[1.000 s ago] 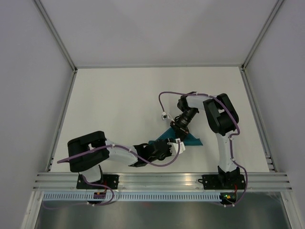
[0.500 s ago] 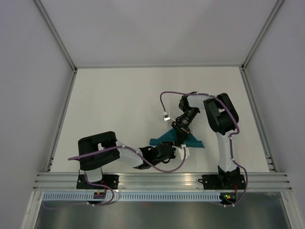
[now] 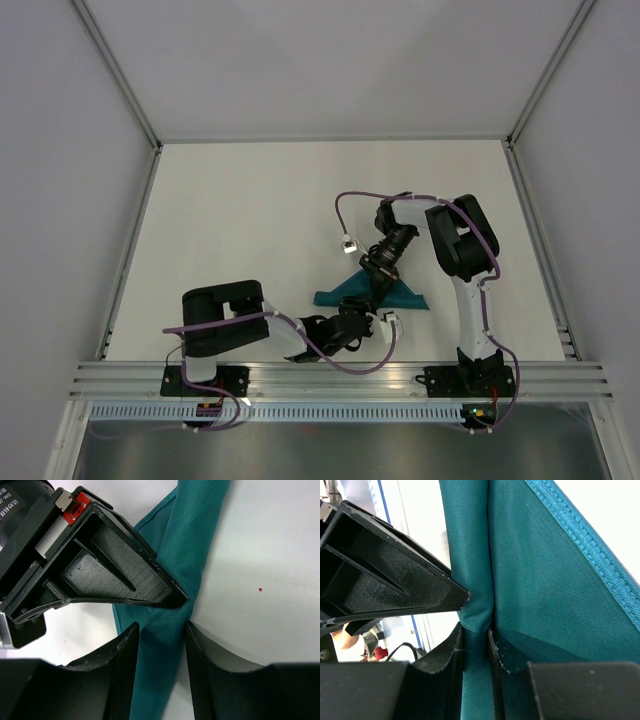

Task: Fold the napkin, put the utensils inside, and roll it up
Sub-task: Roll the napkin with the utensil

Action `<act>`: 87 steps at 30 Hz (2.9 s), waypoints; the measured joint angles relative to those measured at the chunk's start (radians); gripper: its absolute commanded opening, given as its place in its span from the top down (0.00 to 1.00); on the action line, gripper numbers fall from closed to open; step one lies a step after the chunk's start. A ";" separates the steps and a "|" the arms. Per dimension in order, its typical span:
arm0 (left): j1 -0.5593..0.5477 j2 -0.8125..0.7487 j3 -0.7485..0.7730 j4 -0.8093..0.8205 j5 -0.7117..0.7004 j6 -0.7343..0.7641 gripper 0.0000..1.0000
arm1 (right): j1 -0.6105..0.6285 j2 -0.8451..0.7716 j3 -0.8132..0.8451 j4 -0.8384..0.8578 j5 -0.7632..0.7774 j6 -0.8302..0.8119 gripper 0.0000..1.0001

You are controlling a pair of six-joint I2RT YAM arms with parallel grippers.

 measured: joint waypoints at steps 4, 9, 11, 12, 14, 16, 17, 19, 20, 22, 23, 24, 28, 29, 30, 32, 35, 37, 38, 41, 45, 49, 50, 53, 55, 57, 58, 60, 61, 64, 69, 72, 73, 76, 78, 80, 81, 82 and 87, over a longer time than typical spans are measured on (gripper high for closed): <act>0.000 0.004 0.006 -0.011 0.006 0.005 0.62 | 0.000 0.003 0.003 -0.003 0.000 0.000 0.86; 0.004 0.002 0.036 -0.085 0.030 0.006 0.80 | 0.000 0.005 0.006 -0.006 0.001 0.001 0.81; 0.004 -0.003 0.053 -0.127 0.039 0.005 0.87 | -0.003 0.005 0.007 -0.010 0.006 0.001 0.75; 0.007 -0.006 0.064 -0.152 0.048 0.005 0.89 | -0.004 0.005 0.007 -0.011 0.010 0.001 0.72; 0.014 -0.013 0.088 -0.204 0.070 0.003 0.94 | -0.006 0.005 0.008 -0.015 0.017 0.005 0.67; 0.023 -0.021 0.104 -0.246 0.096 0.000 0.97 | -0.007 0.004 0.008 -0.018 0.020 0.010 0.63; 0.028 -0.026 0.111 -0.266 0.110 -0.004 0.98 | -0.006 0.002 0.008 -0.020 0.021 0.014 0.58; 0.037 -0.032 0.124 -0.298 0.139 -0.014 0.98 | -0.006 -0.007 0.007 -0.025 0.025 0.027 0.51; 0.043 -0.034 0.131 -0.312 0.154 -0.018 0.98 | -0.006 -0.014 0.007 -0.026 0.030 0.034 0.49; 0.051 -0.035 0.143 -0.335 0.174 -0.026 0.98 | -0.003 -0.033 0.004 -0.021 0.043 0.046 0.45; 0.055 -0.035 0.149 -0.344 0.185 -0.031 0.98 | -0.002 -0.048 0.000 -0.011 0.052 0.056 0.44; 0.059 -0.035 0.153 -0.353 0.198 -0.039 0.98 | 0.000 -0.065 -0.004 0.005 0.064 0.067 0.43; 0.069 -0.037 0.166 -0.375 0.233 -0.066 0.98 | -0.003 -0.138 -0.004 0.135 0.121 0.123 0.41; 0.071 -0.037 0.169 -0.377 0.242 -0.074 0.98 | -0.005 -0.157 -0.005 0.180 0.140 0.142 0.41; 0.072 -0.038 0.172 -0.380 0.254 -0.082 0.98 | -0.007 -0.174 -0.006 0.232 0.161 0.164 0.41; 0.074 -0.041 0.179 -0.391 0.280 -0.100 0.98 | -0.018 -0.211 -0.018 0.342 0.206 0.217 0.40; 0.083 -0.042 0.198 -0.418 0.324 -0.135 0.98 | -0.047 -0.270 -0.053 0.482 0.274 0.312 0.40; 0.097 -0.042 0.219 -0.448 0.359 -0.167 0.98 | -0.079 -0.307 -0.067 0.559 0.312 0.374 0.39; 0.106 -0.042 0.227 -0.461 0.377 -0.184 0.98 | -0.100 -0.324 -0.069 0.593 0.328 0.403 0.40; 0.134 -0.042 0.254 -0.504 0.432 -0.235 0.98 | -0.175 -0.369 -0.070 0.666 0.358 0.474 0.39; 0.168 -0.029 0.299 -0.556 0.506 -0.304 0.98 | -0.287 -0.428 -0.066 0.686 0.352 0.515 0.38; 0.207 0.004 0.357 -0.604 0.594 -0.367 0.98 | -0.403 -0.510 -0.064 0.677 0.315 0.519 0.38; 0.217 0.017 0.375 -0.621 0.619 -0.382 0.98 | -0.432 -0.539 -0.064 0.666 0.299 0.510 0.38; 0.248 0.056 0.429 -0.657 0.700 -0.420 0.98 | -0.500 -0.635 -0.077 0.636 0.267 0.463 0.38; 0.270 0.078 0.459 -0.676 0.762 -0.443 0.98 | -0.527 -0.728 -0.118 0.629 0.246 0.422 0.37; 0.293 0.097 0.483 -0.689 0.821 -0.468 0.98 | -0.532 -0.827 -0.176 0.614 0.224 0.377 0.37; 0.302 0.105 0.489 -0.691 0.843 -0.477 0.98 | -0.530 -0.865 -0.199 0.606 0.212 0.359 0.37; 0.324 0.119 0.504 -0.698 0.895 -0.502 0.98 | -0.526 -0.940 -0.254 0.578 0.187 0.305 0.37; 0.334 0.126 0.510 -0.703 0.919 -0.512 0.98 | -0.524 -0.966 -0.279 0.561 0.174 0.273 0.37; 0.356 0.143 0.529 -0.716 0.974 -0.534 0.98 | -0.523 -1.012 -0.352 0.496 0.142 0.162 0.37; 0.389 0.176 0.565 -0.748 1.059 -0.557 0.98 | -0.523 -1.028 -0.418 0.285 0.090 -0.087 0.34; 0.407 0.195 0.583 -0.759 1.108 -0.573 0.98 | -0.513 -1.025 -0.432 0.182 0.067 -0.218 0.34; 0.414 0.201 0.588 -0.761 1.125 -0.579 0.98 | -0.505 -1.023 -0.441 0.158 0.062 -0.259 0.34; 0.432 0.221 0.605 -0.772 1.175 -0.597 0.98 | -0.460 -1.031 -0.505 0.159 0.063 -0.309 0.33; 0.442 0.233 0.616 -0.778 1.204 -0.606 0.98 | -0.415 -1.052 -0.573 0.225 0.081 -0.286 0.33; 0.452 0.244 0.626 -0.790 1.233 -0.613 0.98 | -0.338 -1.089 -0.659 0.330 0.119 -0.236 0.32; 0.457 0.249 0.631 -0.797 1.246 -0.617 0.98 | -0.293 -1.109 -0.699 0.386 0.143 -0.206 0.32; 0.461 0.253 0.635 -0.803 1.259 -0.620 0.98 | -0.248 -1.128 -0.735 0.442 0.166 -0.179 0.32; 0.476 0.275 0.655 -0.832 1.311 -0.629 0.98 | -0.126 -1.129 -0.804 0.653 0.249 -0.082 0.33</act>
